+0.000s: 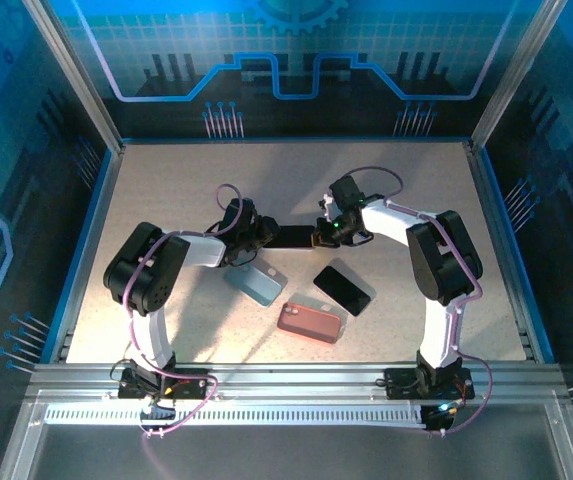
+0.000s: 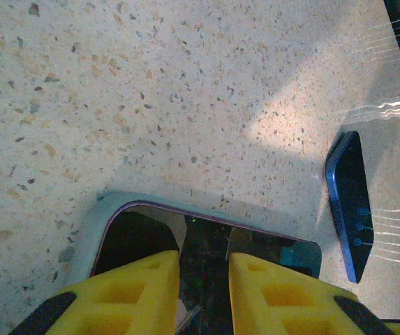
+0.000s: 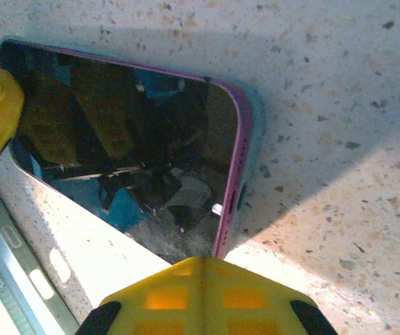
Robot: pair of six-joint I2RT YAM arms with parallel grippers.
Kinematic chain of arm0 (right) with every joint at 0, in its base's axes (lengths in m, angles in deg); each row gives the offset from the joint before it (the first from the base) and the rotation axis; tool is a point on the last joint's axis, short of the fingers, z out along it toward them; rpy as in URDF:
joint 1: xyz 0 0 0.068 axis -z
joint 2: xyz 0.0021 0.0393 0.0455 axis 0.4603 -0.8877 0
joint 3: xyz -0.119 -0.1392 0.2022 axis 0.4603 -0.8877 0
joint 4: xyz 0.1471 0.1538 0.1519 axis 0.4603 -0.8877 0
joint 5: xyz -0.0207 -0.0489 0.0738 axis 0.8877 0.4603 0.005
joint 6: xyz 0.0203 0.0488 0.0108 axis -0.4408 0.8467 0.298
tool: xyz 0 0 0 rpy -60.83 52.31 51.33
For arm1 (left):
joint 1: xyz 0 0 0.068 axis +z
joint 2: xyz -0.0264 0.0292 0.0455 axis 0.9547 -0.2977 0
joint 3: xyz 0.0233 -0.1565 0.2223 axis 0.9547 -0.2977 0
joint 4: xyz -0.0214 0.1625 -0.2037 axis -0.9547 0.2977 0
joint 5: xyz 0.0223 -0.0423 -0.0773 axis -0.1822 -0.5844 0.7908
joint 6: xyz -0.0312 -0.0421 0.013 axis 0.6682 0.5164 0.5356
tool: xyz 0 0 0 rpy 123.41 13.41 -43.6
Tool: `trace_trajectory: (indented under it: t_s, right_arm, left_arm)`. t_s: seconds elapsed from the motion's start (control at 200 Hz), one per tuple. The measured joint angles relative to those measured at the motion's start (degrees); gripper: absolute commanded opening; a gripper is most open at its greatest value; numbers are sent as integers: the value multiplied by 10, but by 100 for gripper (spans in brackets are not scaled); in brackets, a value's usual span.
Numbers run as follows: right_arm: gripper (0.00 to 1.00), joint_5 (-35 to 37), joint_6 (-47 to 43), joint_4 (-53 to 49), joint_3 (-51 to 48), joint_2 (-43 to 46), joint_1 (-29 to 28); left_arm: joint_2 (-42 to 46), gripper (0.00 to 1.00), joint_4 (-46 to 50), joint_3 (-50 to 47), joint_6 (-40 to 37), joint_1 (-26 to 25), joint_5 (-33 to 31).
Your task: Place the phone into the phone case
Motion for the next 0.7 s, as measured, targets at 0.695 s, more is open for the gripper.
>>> trace_trajectory:
  t_s: [0.695]
  right_arm:
    - [0,69,-13,-30,29,-15,-33]
  left_arm:
    - [0,26,0,0,0,0,0]
